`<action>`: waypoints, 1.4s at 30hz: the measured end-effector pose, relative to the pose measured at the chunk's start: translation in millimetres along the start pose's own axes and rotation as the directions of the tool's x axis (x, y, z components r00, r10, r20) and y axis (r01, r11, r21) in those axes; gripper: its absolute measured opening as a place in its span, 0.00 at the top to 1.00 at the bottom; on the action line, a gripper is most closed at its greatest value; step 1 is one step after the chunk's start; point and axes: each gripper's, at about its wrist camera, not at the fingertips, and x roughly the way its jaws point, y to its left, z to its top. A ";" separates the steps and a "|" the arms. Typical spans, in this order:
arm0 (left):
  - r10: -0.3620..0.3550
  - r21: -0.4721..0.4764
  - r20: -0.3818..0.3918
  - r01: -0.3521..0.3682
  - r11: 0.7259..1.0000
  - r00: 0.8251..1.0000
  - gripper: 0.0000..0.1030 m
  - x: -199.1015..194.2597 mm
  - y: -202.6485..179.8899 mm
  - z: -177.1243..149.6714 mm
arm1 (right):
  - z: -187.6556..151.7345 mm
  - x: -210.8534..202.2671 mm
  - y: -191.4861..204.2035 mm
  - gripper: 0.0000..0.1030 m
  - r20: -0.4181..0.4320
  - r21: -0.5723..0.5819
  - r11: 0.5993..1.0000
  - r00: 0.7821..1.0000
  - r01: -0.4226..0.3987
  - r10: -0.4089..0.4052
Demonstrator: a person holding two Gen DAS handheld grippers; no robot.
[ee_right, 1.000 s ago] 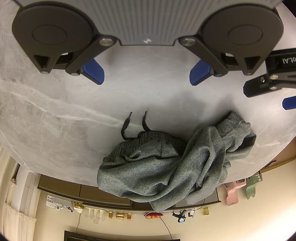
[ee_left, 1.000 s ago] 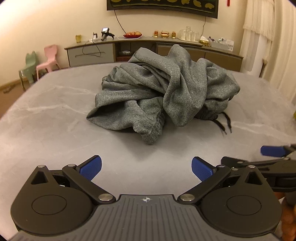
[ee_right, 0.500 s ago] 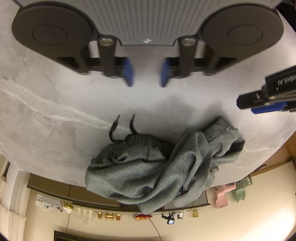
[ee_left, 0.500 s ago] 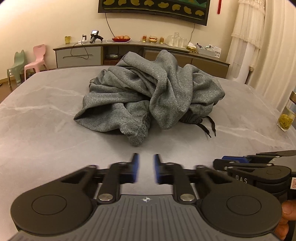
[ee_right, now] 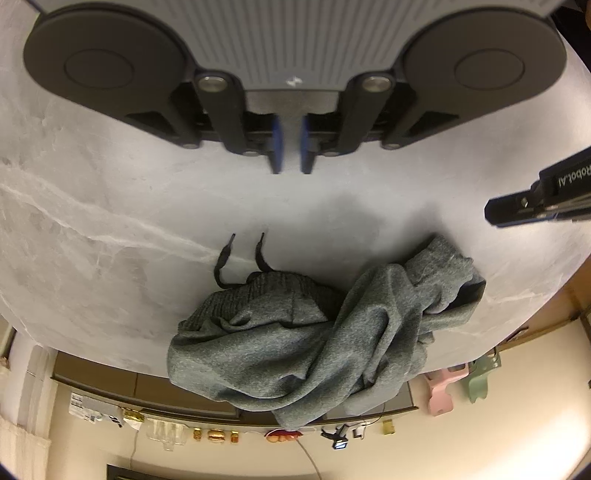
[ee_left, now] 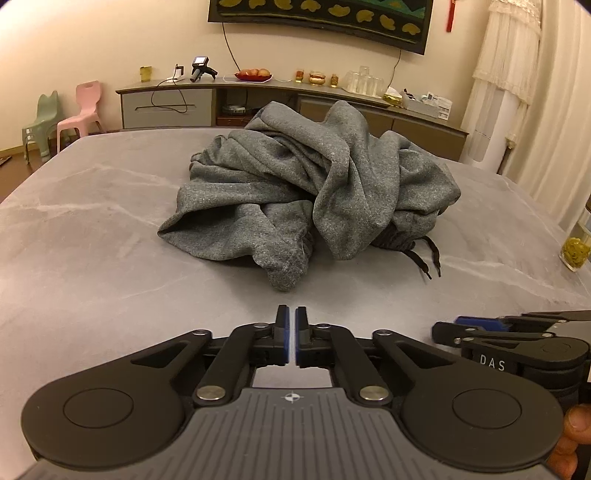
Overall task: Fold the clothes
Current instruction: 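Reach both grippers into the grey garment and close on its fabric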
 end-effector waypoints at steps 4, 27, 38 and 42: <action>0.040 -0.019 0.041 -0.039 0.999 0.998 0.12 -4.4 2.3 -0.1 | 0.6 -0.9 -1.2 0.51 0.009 0.010 1.000 1.000 0.004 -0.005; -0.046 0.082 0.018 0.045 0.996 0.999 0.07 85.8 6.5 88.2 | 110.0 44.6 -41.7 0.27 0.095 0.021 0.999 0.995 0.037 -0.039; -0.202 -0.093 0.222 0.227 0.969 0.954 1.00 72.8 66.0 151.7 | 135.7 42.0 -57.7 0.89 0.204 0.030 0.990 0.971 -0.136 0.127; -0.103 -0.240 0.362 0.199 0.950 0.927 1.00 52.1 125.2 182.9 | 142.5 -13.7 -73.5 0.90 0.342 0.062 0.949 0.900 -0.309 0.271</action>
